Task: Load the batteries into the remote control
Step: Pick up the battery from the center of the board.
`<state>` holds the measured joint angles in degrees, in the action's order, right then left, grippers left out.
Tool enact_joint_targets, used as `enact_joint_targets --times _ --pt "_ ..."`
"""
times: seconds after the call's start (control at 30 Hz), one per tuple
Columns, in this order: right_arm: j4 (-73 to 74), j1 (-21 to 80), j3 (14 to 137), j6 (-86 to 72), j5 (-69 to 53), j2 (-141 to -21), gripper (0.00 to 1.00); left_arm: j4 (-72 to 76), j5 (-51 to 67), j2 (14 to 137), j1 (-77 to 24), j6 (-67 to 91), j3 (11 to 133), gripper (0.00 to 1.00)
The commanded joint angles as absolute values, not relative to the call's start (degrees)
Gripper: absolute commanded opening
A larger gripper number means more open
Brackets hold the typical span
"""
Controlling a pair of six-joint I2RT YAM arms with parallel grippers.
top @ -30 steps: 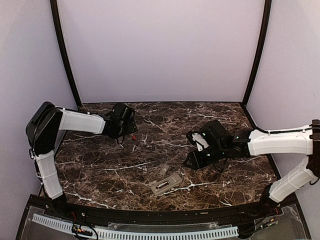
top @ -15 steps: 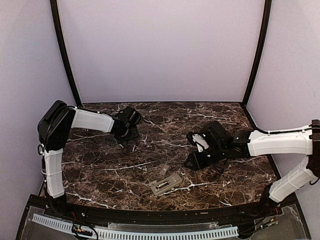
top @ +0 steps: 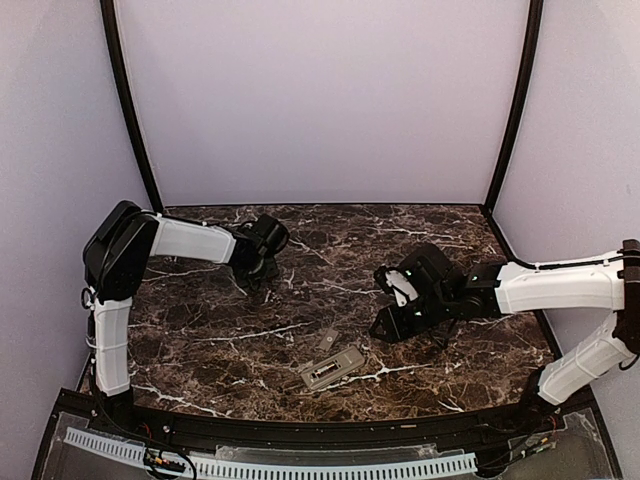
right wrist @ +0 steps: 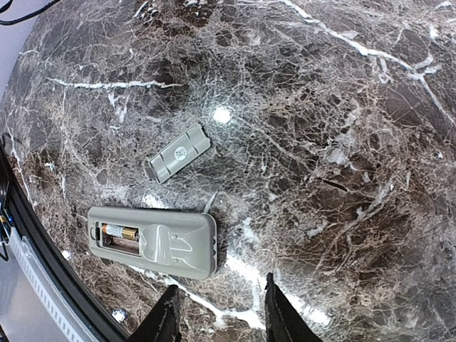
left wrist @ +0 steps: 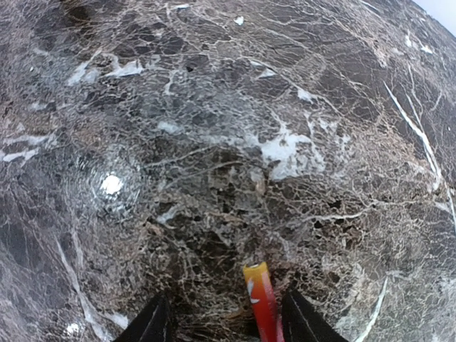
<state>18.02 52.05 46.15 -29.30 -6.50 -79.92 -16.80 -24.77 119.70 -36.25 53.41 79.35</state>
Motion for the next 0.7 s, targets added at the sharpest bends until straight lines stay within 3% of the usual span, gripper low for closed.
enact_joint_targets --times 0.0,0.2,0.67 --pt "17.26 51.5 45.54 -29.79 -6.39 -78.97 0.38 -20.02 -23.15 120.23 -36.74 55.16 76.55 0.46" --pt "17.53 51.5 45.27 -30.16 -6.33 -78.38 0.38 -19.81 -23.39 120.23 -36.73 55.11 75.59 0.23" --pt "18.35 51.5 45.66 -30.28 -6.01 -78.04 0.38 -19.22 -24.25 118.01 -36.78 55.8 72.96 0.0"
